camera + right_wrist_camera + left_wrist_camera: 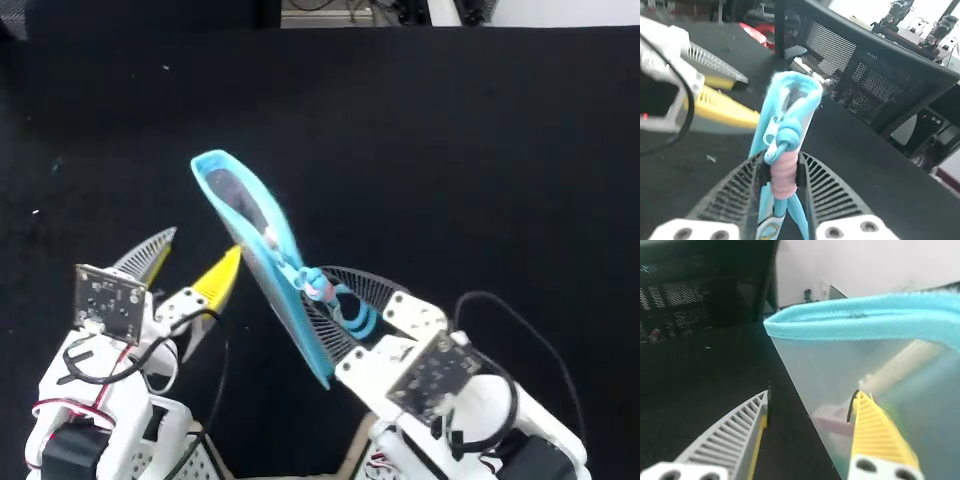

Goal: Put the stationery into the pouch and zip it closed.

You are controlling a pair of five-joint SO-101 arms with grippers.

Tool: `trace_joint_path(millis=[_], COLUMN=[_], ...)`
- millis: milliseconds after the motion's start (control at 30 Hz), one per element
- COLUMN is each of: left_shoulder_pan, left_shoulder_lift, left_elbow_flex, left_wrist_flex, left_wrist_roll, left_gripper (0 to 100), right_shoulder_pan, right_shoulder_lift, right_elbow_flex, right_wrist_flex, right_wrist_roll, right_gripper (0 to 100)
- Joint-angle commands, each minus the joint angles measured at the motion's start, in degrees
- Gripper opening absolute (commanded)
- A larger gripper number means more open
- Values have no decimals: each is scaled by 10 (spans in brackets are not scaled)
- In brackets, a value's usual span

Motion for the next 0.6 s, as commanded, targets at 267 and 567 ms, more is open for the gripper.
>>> trace_joint_path(millis=[267,567], left_shoulder_pan=[230,327], left_shoulder_lift=[3,3], left_elbow_flex=[-90,-120], left_wrist_flex=[108,169], left_wrist_roll=[-1,-1], left_gripper=[266,266], right_shoulder_pan=[8,9], right_shoulder_lift=[-13,-111], right_elbow_flex=[39,102], right_wrist_flex=[-31,-50], right_wrist_roll=[-47,-81], right_gripper=[11,11])
